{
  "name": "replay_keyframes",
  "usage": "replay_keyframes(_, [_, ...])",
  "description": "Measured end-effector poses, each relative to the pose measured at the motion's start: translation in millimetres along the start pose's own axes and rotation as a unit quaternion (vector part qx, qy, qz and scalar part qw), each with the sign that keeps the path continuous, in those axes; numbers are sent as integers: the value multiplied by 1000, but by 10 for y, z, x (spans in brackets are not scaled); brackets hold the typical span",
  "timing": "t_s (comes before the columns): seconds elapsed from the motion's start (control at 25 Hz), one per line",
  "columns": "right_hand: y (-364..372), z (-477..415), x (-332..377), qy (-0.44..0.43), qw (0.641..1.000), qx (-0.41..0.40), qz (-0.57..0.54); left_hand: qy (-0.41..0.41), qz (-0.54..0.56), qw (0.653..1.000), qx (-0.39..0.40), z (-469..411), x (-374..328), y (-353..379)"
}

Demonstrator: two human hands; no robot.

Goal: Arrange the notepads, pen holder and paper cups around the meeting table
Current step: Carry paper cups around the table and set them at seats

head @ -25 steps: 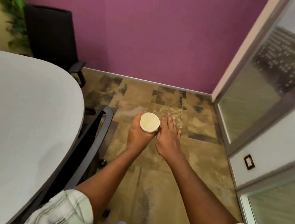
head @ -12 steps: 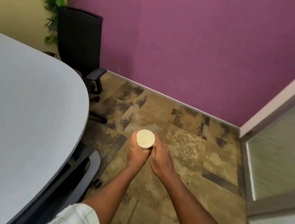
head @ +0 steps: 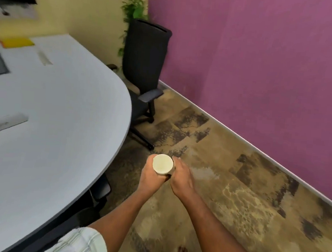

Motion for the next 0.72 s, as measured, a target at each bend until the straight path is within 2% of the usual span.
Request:
replay_keyframes(0.16, [-186, -902, -65, -98, 993, 58, -15, -41, -12, 997, -71, -612, -170, 142])
replay_keyframes(0.2, [-200, -916, -16, -106, 992, 61, -20, -36, -19, 997, -67, -645, -176, 95])
replay_keyframes(0.36, [-198, -1722, 130, -225, 961, 162, -20, -59, 2, 978, -199, -1168, -341, 46])
replay_keyframes(0.6, [-35, -2360, 524, -281, 929, 240, -33, -76, 36, 961, -263, -1785, -288, -285])
replay_keyframes(0.72, [63, -2709, 731, -311, 919, 240, -40, -70, 48, 958, -273, -2133, -146, -584])
Point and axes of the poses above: each hand's wrist, its own z-axis away from the middle knuckle, its own y-axis out of the palm, x = y × z, the point moved 4 cm from there along -z, towards the middle knuckle, and after that the axes turned 4 degrees about -y, right-handed, at the moved point
